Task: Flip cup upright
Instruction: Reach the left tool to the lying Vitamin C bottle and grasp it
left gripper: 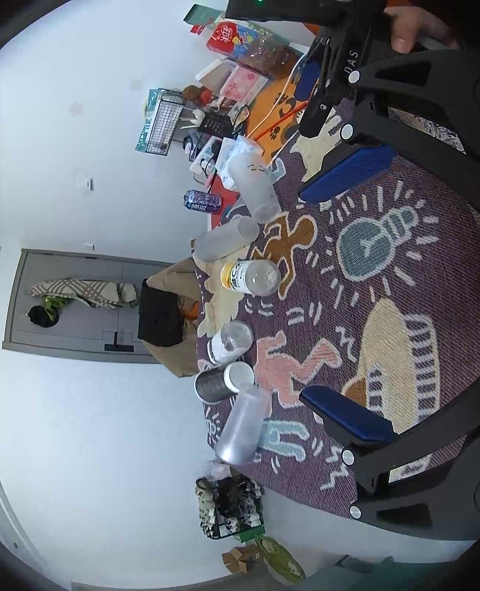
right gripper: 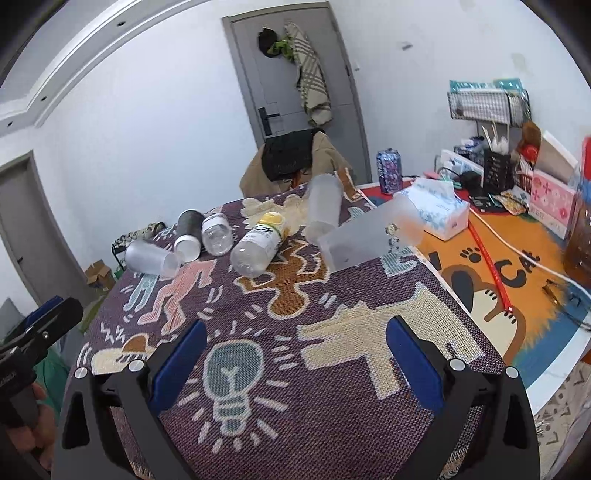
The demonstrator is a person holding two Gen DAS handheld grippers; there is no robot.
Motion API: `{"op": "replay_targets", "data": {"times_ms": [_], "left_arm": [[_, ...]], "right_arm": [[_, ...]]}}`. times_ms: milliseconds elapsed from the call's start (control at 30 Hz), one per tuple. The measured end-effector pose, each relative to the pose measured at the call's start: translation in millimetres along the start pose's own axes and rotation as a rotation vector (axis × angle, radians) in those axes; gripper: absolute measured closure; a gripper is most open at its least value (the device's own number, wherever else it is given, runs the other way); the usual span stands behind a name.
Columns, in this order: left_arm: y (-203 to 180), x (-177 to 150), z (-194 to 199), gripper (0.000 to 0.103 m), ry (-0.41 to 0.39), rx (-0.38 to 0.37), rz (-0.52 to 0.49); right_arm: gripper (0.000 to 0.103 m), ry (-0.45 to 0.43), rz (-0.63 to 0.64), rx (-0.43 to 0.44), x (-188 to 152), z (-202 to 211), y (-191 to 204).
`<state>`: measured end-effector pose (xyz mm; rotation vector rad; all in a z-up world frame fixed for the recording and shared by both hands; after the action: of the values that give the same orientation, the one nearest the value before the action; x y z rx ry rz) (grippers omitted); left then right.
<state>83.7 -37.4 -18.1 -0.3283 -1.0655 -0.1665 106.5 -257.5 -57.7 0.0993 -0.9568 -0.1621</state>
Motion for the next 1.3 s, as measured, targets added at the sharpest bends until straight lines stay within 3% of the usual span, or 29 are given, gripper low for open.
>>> {"op": "replay_targets", "data": {"times_ms": [633,900,1133,1300], "left_arm": [[-1,39,-103,0.004,0.11,-0.055,0.002],[3,55,-162,0.005,0.21,-0.068,-0.002],[17,52,-218,0.005,0.3,-0.056,0.004],[28,47,-256,0.011,0.368,-0.058,0.021]], "right_arm": [[0.008,0.088,-0.097,0.007,25,-70,-41],[0.008,0.136,-0.118,0.017,29,-99,-48],[0.008,0.158,-0.125,0.022,31,-119,-50],[0.008,0.172,-0.127,0.014,31,-130,-53]]}}
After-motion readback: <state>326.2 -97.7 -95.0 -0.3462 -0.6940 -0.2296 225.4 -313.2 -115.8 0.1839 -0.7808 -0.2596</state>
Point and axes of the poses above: each gripper's, at about its wrist camera, not at the fingertips, and z roughly against the way its jaws point, y to its left, x to its top, the point moved 6 cm from there along -z, roughly the way its jaws point, and after that the axes turned 12 degrees about -x, right-handed, at the moved point
